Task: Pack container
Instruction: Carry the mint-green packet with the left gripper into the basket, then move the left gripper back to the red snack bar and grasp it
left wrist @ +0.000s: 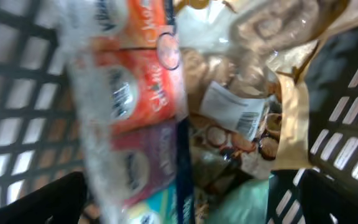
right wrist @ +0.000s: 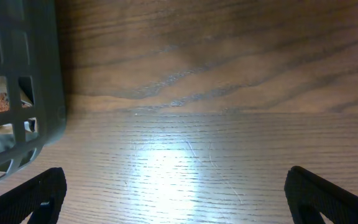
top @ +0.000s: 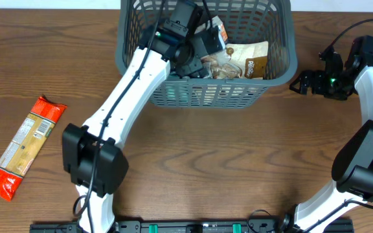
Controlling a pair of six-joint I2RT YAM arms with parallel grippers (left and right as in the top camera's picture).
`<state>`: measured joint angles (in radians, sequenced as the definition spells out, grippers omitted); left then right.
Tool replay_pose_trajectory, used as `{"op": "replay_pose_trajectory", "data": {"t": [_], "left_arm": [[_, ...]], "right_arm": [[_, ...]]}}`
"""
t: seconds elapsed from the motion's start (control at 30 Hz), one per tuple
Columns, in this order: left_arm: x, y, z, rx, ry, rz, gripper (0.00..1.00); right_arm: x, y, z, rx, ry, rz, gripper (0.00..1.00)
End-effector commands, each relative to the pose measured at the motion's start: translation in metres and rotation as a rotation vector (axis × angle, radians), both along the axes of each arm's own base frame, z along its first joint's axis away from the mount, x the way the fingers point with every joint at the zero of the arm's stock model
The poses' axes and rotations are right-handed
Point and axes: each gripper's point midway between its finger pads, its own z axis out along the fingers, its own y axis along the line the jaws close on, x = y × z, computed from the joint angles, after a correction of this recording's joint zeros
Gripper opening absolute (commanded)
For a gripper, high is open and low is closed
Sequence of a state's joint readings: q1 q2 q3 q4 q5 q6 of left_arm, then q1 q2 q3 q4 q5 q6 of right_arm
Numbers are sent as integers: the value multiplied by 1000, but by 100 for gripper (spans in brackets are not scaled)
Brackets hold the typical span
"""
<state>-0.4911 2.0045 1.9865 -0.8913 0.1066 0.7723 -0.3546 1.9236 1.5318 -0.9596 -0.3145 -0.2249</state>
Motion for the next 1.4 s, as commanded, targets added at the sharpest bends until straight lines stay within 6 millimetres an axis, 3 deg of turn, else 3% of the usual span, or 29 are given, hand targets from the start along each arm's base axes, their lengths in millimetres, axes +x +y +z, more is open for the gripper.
{"op": "replay_pose_trajectory", "data": {"t": [0.0, 0.2, 0.3, 0.4, 0.47, 0.53, 0.67, 0.8, 0.9, 1.03, 1.1, 1.37], "left_arm": [[-2, 31, 66, -32, -131, 102, 98], [-24, 94, 164, -72, -348, 231, 98], [-42, 128, 201, -100, -422, 291, 99], [-55, 167, 220, -105, -459, 390, 98], [-66, 207, 222, -80, -450, 505, 99], [-79, 245, 210, -34, -389, 597, 98], [-113, 322, 161, 72, -157, 813, 99], [-125, 377, 120, 29, -7, 1005, 99], [-123, 394, 89, -84, 72, 1055, 99], [-130, 421, 50, -87, 154, 1126, 99], [-130, 425, 33, -86, 172, 1121, 99], [-149, 423, -37, 114, 291, 801, 99]], "right_arm": [[0, 6, -3, -2, 6, 30, 99], [0, 6, -3, -2, 4, 30, 99], [0, 7, -3, -1, 5, 29, 99], [0, 7, -3, -1, 6, 30, 99], [0, 7, -3, -1, 6, 30, 99], [0, 7, -3, -1, 6, 31, 99], [0, 7, -3, 0, 6, 30, 99], [1, 8, -3, 6, 2, 32, 99], [1, 8, -3, 5, 1, 32, 99], [0, 8, -3, 6, 6, 32, 99], [0, 8, -3, 7, 7, 32, 99], [-3, 7, -4, -1, 19, 29, 99]]}}
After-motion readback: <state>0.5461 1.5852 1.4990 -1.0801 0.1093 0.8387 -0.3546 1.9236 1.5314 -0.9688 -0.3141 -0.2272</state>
